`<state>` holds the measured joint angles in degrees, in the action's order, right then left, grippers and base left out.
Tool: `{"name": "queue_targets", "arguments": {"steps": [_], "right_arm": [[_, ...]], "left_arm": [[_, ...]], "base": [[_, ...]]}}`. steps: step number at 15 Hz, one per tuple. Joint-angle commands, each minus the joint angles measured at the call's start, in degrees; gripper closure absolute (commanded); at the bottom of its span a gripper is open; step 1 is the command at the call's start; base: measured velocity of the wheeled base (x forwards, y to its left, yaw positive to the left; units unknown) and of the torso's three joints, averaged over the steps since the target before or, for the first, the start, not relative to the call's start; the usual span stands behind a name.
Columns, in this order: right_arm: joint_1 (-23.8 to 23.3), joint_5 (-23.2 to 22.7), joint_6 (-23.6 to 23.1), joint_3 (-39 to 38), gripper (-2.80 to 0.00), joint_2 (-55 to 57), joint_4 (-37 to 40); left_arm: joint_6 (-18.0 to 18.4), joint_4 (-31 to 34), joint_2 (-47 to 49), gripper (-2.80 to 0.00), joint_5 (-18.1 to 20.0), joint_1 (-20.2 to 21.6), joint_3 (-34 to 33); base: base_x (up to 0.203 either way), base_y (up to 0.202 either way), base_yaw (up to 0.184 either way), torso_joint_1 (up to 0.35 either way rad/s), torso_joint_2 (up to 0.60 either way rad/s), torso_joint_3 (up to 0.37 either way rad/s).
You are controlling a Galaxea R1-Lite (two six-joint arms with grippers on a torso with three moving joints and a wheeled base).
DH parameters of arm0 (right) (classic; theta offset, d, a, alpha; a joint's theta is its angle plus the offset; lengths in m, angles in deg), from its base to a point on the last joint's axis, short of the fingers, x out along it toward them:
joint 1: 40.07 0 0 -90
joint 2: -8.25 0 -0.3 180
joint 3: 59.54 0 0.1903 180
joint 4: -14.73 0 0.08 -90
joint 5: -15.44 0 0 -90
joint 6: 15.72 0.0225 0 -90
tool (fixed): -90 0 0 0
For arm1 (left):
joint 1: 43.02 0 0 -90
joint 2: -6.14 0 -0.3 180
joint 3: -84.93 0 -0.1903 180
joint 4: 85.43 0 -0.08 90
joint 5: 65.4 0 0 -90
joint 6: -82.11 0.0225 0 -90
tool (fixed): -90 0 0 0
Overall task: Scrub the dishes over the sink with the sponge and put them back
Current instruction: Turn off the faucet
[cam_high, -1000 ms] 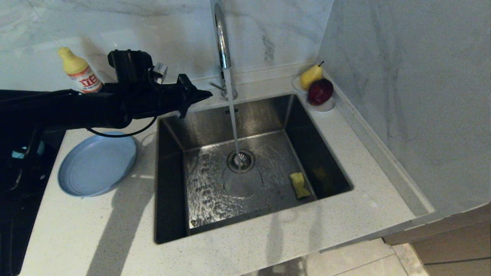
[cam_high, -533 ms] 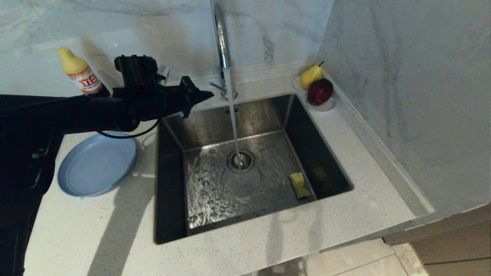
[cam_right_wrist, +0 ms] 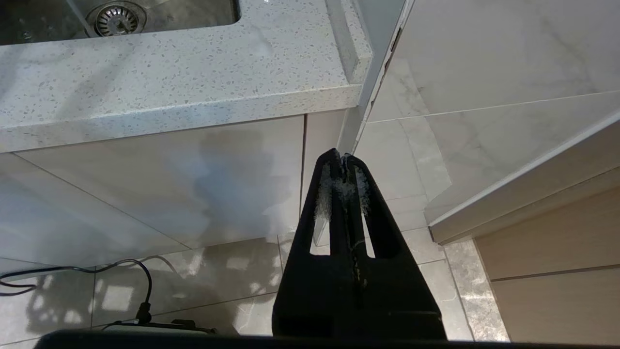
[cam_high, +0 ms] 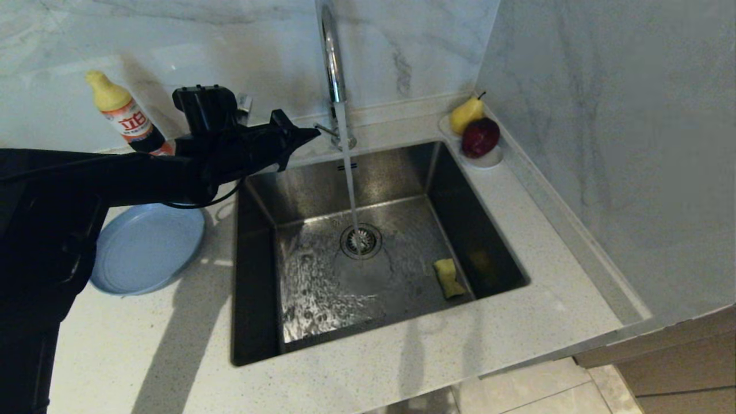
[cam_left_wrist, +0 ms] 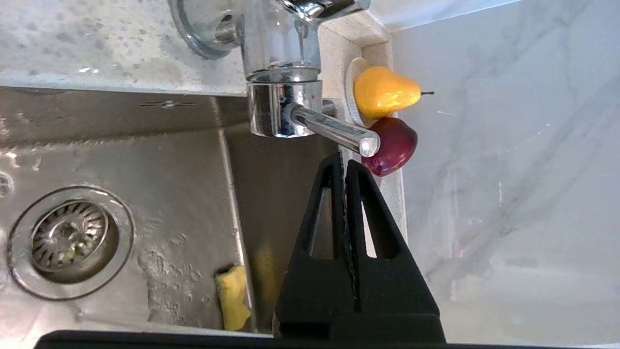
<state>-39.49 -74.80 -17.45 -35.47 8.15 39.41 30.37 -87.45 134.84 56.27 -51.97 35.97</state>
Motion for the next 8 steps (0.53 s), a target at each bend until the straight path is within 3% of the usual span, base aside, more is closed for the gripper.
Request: {"name": "queue_targets", "arguments": {"steps": [1,8], "right_arm": [[0.04,-0.02,-0.03,0.0,0.0,-0.08,0.0],[0.04,-0.02,-0.03,0.0,0.0,-0.08,0.0]], "left_arm": [[-0.29,-1.1,0.63,0.0,0.23,-0.45,0.0],[-0.29,-8.51,3.93,0.0,-0.29,-1.06,0.09]], "base": [[0.0,0.0,0.0,0.0,0.0,0.0],[0.0,0.0,0.0,0.0,0.0,0.0]]}}
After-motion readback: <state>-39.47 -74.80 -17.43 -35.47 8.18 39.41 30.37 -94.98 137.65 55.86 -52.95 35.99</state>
